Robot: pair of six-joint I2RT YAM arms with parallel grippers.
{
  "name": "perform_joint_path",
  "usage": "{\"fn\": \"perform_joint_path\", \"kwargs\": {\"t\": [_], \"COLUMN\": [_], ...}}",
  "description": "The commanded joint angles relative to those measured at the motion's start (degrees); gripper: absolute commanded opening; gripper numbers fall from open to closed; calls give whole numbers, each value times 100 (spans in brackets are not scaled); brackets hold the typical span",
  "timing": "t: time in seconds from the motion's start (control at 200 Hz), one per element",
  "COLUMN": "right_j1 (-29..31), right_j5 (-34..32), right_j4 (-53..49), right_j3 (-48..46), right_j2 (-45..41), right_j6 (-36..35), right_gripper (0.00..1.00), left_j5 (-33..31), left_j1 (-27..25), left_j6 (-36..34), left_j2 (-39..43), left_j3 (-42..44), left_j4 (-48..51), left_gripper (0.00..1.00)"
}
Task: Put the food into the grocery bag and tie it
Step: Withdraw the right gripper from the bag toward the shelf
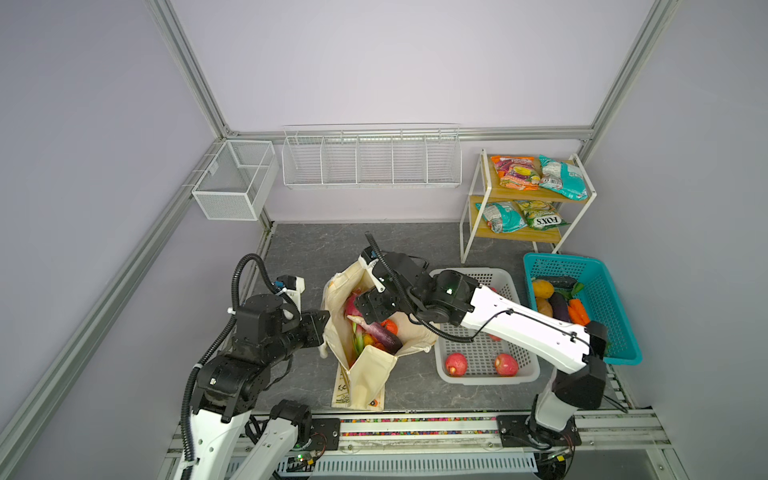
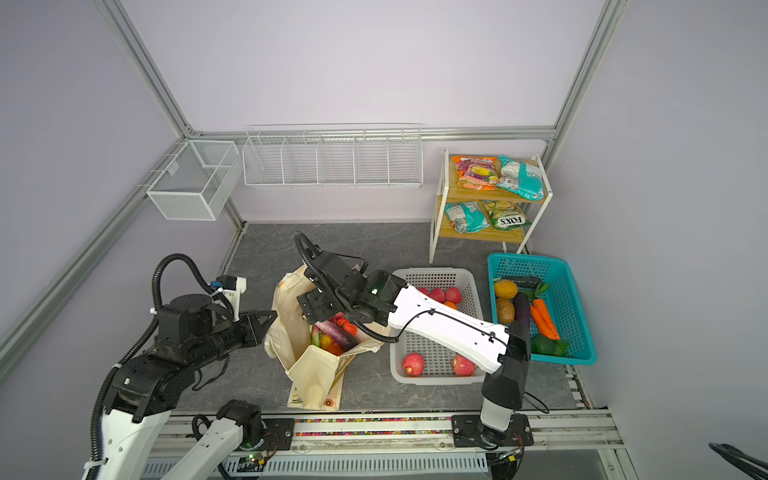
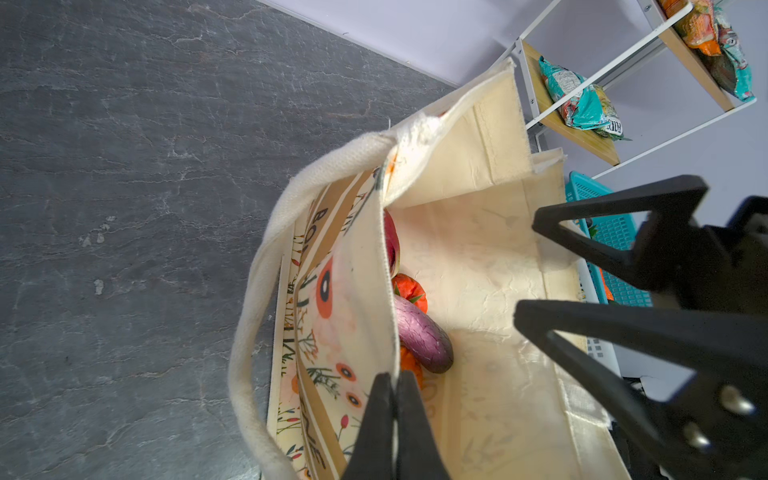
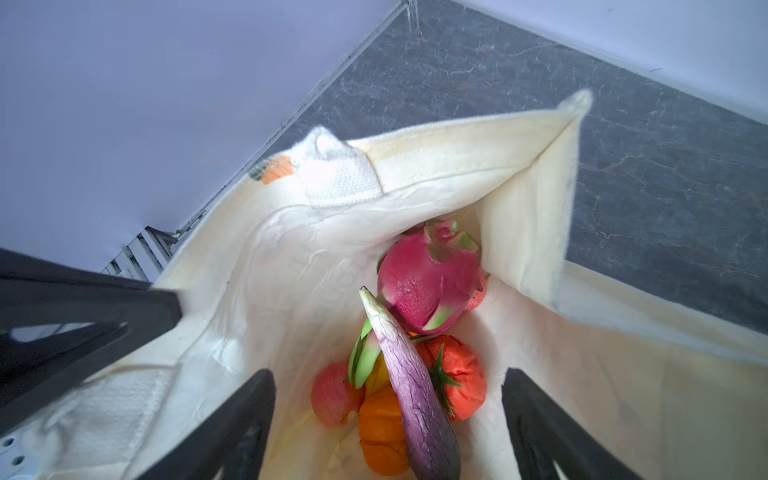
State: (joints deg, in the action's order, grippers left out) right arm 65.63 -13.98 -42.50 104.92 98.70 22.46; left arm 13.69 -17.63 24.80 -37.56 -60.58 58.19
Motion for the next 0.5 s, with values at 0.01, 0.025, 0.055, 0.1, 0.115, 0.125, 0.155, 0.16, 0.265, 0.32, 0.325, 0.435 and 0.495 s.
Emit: {"fn": "perform_joint_path", "kwargs": {"t": [0.01,0.025,0.055,0.1,0.115,0.125,0.155,0.16,0.265,0.32,0.325,0.435,0.495], "right_j1": [30,30,28,29,29,40,33,31,16,-10,-17,-138,-274], "right_j5": [-246,-272,-344,-460,-493,-527,-648,-667,-986,-1173,-1184,-1431,-1412], "right_j4": [-195,-205,-229,-270,-290,-299,-347,-351,-464,-522,-526,-638,-709], "right_j3": [106,107,105,98,91,90,83,82,-37,-167,-179,-527,-743], "right_j2": [-281,-310,-381,-486,-517,-546,-619,-635,-942,-1129,-1149,-1562,-1773], "right_j6": [-125,-139,-160,-196,-210,-218,-232,-233,-292,-286,-286,-235,-175], "right_gripper": [88,88,88,88,88,88,88,88,88,88,88,88,88], "left_j5": [-24,-25,-25,-25,-25,-25,-25,-25,-25,-25,-25,-33,-32], "left_j1": [-2,-4,1,-1,-4,-4,-3,-3,-4,-4,-4,-3,-4], "left_j6": [-71,-65,-63,-50,-47,-46,-45,-41,-35,-36,-36,-28,-28], "left_j2": [-14,-13,-14,-10,-3,-9,-3,0,8,13,17,26,14], "left_j3": [-191,-196,-200,-200,-205,-208,-209,-209,-209,-209,-209,-200,-187], "left_j4": [194,191,188,187,179,184,183,183,198,205,208,193,180], "left_gripper": [0,0,0,0,0,0,0,0,0,0,0,0,0]}}
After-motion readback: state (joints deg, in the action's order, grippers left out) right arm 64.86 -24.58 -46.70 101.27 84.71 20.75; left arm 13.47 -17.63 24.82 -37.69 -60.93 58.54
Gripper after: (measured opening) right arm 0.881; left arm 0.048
